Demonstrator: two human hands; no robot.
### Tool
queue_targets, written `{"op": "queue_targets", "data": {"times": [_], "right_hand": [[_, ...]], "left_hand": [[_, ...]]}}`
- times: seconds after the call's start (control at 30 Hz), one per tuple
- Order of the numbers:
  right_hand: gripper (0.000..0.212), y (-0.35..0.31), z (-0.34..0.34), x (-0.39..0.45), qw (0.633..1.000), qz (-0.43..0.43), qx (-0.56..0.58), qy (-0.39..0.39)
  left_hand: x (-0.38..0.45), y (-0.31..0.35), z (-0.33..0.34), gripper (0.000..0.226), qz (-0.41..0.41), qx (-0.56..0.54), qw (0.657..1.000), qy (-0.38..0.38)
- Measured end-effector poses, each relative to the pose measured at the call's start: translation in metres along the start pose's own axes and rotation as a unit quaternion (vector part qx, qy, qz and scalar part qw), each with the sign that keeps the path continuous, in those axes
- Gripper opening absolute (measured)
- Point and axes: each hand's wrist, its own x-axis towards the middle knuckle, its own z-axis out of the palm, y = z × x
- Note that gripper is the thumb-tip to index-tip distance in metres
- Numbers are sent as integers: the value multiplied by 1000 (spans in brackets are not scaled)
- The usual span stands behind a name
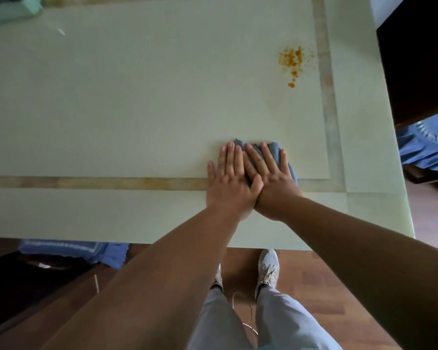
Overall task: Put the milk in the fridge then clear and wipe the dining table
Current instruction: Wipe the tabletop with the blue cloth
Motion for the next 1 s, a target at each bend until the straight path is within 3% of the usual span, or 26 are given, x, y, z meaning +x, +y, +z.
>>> {"op": "queue_targets", "data": {"times": [0.4, 0.63, 1.0], "right_hand": [[80, -83, 4, -7, 999, 49, 4, -10], [77, -146, 1, 14, 1000, 6, 7, -26], [72, -214, -23, 29, 988, -89, -85, -91]], "left_hand": [[-37, -75, -2, 82, 64, 12, 998, -11], [-64, -144, -11, 80, 35, 20, 999, 4], [-107, -221, -30, 76, -4, 50, 994, -97]]}}
